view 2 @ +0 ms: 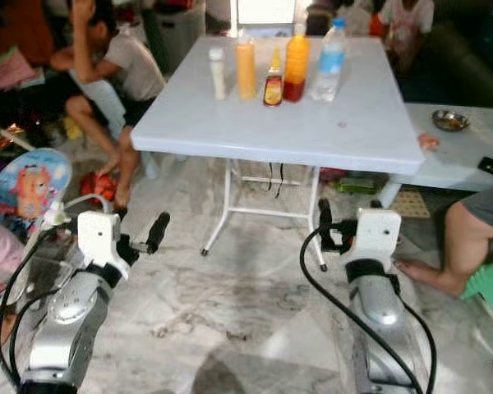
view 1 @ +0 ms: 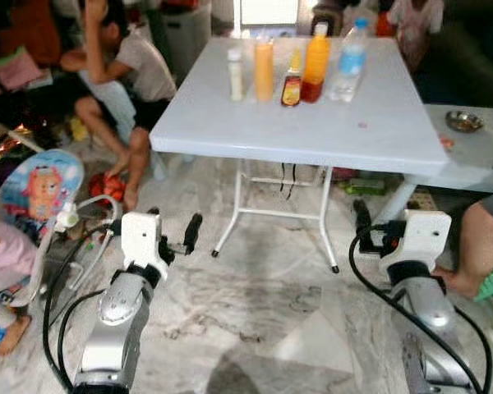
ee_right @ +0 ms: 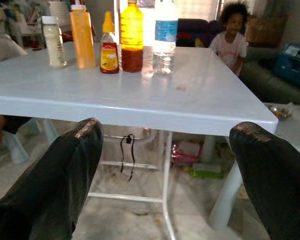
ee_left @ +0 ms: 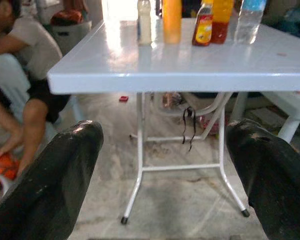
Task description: Restocking fridge
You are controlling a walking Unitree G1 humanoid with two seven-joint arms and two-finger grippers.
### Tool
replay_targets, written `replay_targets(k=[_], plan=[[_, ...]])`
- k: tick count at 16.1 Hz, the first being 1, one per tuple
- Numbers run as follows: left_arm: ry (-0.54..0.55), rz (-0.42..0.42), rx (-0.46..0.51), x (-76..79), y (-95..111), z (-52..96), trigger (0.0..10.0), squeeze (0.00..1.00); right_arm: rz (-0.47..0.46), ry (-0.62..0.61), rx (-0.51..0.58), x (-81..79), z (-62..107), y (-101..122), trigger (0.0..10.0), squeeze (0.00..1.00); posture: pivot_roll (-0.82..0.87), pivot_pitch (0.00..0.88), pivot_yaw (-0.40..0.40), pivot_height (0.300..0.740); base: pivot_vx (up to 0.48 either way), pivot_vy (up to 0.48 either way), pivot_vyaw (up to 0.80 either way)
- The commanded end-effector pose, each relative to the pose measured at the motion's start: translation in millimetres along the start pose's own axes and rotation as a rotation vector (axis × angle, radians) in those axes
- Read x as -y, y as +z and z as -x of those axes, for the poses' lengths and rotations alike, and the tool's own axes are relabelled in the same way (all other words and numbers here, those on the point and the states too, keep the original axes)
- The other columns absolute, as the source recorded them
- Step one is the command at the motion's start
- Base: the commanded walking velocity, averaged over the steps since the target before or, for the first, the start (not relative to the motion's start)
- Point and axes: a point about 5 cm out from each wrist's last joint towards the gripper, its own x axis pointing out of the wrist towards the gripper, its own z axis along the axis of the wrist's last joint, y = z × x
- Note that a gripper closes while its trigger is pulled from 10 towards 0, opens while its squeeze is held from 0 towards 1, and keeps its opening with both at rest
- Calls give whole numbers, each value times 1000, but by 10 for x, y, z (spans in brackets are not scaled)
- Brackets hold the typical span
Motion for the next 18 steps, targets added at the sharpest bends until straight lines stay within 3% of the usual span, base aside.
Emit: replay_targets(k=[1, 18], plan=[[-3, -12, -3, -19, -4, -9, 10000, 0, -8, 12, -1, -32, -26, -1, 10000, 0, -113, 0, 44, 740, 480, 0, 0], [-23, -24, -28, -5, -22, -48, 10000, 0, -1, 37, -18, -29, -26, -33, 10000, 0, -109, 3, 42, 740, 433, 0, 0]])
